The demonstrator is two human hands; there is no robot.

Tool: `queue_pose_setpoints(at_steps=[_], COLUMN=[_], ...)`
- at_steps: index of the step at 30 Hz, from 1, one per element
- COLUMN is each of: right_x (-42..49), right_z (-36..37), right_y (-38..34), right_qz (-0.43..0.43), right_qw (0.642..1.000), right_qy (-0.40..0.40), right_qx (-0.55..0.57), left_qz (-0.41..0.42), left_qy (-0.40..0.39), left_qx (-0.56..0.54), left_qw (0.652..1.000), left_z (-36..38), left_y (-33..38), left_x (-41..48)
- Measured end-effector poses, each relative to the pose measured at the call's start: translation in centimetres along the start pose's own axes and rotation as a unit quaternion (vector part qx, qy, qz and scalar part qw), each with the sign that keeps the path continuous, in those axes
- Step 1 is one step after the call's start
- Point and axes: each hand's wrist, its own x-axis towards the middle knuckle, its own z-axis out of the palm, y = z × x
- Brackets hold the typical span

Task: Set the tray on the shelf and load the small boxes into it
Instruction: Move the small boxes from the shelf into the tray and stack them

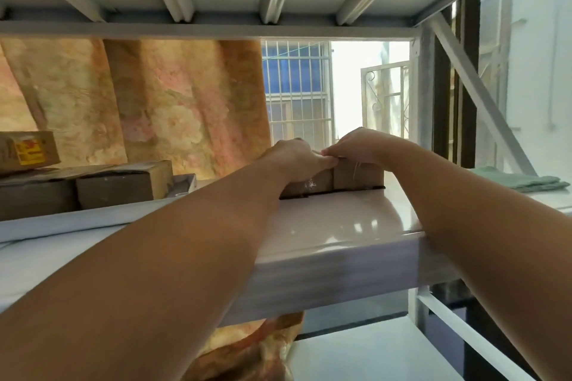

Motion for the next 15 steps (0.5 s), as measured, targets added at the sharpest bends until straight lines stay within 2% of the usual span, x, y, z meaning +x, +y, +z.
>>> queue_pose_setpoints(at_steps=[6, 12, 15], right_x=[-0.3, -0.6, -0.5], right_z=[-0.4, -0.4, -0.2], right_y=[0.3, 0.3, 0.5], right_qz=[0.007, -0.01, -0.031], right_qw=[1.0, 0.999, 0.998], right_qy=[0.006, -0.046, -0.038], right_qx=[0.016, -0.026, -0.034], left_qz=[-0.03, -0.034, -0.043], left_qy=[0.031, 0.104, 0.137], left_qx=[-0.052, -0.109, -0.149], left_qw=[0.998, 0.988, 0.978], left_z=[-0.7, -1.9, -2.2], left_y=[0.3, 0.2, 0.1], left_x=[-0.7, -1.9, -2.0])
